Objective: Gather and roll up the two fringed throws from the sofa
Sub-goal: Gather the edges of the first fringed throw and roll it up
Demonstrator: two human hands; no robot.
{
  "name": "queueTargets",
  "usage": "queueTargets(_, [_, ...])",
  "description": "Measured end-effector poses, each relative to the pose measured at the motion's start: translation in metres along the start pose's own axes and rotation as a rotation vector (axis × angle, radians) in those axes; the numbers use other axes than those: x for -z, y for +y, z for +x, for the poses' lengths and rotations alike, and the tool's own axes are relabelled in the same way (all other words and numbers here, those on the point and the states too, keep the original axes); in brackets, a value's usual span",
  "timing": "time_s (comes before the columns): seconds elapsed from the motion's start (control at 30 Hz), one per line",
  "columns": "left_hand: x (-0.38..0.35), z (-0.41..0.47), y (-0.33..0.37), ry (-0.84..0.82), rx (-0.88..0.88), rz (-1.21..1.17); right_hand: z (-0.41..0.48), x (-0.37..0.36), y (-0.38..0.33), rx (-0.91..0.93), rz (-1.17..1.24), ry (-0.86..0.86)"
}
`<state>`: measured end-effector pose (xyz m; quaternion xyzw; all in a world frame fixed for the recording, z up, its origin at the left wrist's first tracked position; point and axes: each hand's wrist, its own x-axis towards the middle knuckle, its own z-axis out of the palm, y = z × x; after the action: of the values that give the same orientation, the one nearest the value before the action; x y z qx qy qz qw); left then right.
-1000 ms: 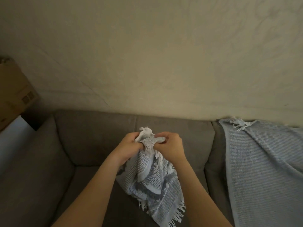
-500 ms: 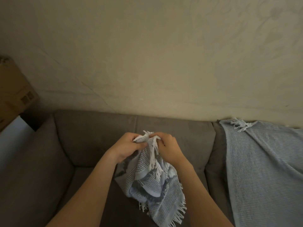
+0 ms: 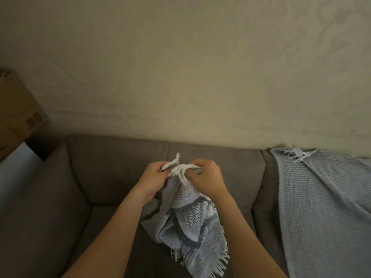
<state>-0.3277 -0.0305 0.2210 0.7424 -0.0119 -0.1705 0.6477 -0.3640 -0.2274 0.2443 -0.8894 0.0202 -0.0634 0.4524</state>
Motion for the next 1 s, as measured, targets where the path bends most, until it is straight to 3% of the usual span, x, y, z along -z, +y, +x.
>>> queueTargets(0.1, [0.0, 0.003, -0.002, 0.071, -0.012, 0.01, 0.003, 0.0, 0.001, -0.106, 0.058, 0.093])
queueTargets(0.27, [0.002, 0.003, -0.001, 0.147, -0.057, 0.073, 0.007, -0.001, 0.003, -0.203, 0.175, 0.103])
queueTargets(0.4, [-0.003, 0.001, 0.004, 0.068, -0.054, 0.204, 0.013, -0.002, 0.001, -0.186, 0.192, 0.085])
queueTargets(0.73, [-0.013, -0.019, 0.028, -0.282, -0.147, 0.196, 0.012, -0.01, -0.004, -0.239, 0.292, 0.079])
queueTargets(0.83, [-0.008, -0.014, 0.019, -0.297, -0.142, 0.29, 0.009, -0.006, -0.01, -0.195, 0.332, 0.054])
queueTargets(1.0, [-0.013, -0.014, 0.013, -0.272, -0.114, 0.254, 0.009, -0.006, -0.02, -0.19, 0.326, 0.018])
